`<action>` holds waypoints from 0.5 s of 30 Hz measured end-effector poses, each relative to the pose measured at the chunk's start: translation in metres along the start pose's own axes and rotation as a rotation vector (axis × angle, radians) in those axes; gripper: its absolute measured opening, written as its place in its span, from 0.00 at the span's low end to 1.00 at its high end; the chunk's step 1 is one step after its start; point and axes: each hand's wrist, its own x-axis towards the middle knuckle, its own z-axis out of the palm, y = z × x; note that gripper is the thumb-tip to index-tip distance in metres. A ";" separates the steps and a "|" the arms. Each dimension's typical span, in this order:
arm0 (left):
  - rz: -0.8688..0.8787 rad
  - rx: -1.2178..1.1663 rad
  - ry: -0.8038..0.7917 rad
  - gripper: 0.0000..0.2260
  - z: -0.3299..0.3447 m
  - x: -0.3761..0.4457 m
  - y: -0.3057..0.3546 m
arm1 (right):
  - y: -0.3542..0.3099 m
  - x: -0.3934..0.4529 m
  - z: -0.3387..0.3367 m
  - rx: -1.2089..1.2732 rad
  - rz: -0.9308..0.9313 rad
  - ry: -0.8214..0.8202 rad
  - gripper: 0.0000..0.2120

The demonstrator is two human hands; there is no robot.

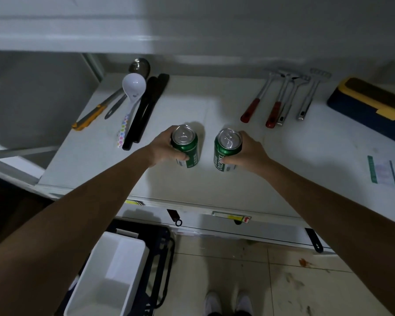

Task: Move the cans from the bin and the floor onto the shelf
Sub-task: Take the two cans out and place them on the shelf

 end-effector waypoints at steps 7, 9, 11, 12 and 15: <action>-0.042 -0.036 0.068 0.43 -0.007 -0.026 -0.013 | -0.017 -0.027 0.005 0.188 -0.123 0.205 0.43; -0.057 -0.042 0.098 0.44 -0.012 -0.037 -0.016 | -0.023 -0.037 0.005 0.255 -0.183 0.285 0.41; -0.056 -0.044 0.131 0.44 -0.016 -0.048 -0.016 | -0.030 -0.044 0.004 0.299 -0.224 0.314 0.41; -0.054 -0.049 0.147 0.44 -0.019 -0.053 -0.016 | -0.033 -0.047 0.003 0.311 -0.239 0.313 0.41; -0.055 -0.063 0.178 0.43 -0.024 -0.068 -0.013 | -0.043 -0.054 0.000 0.310 -0.268 0.269 0.40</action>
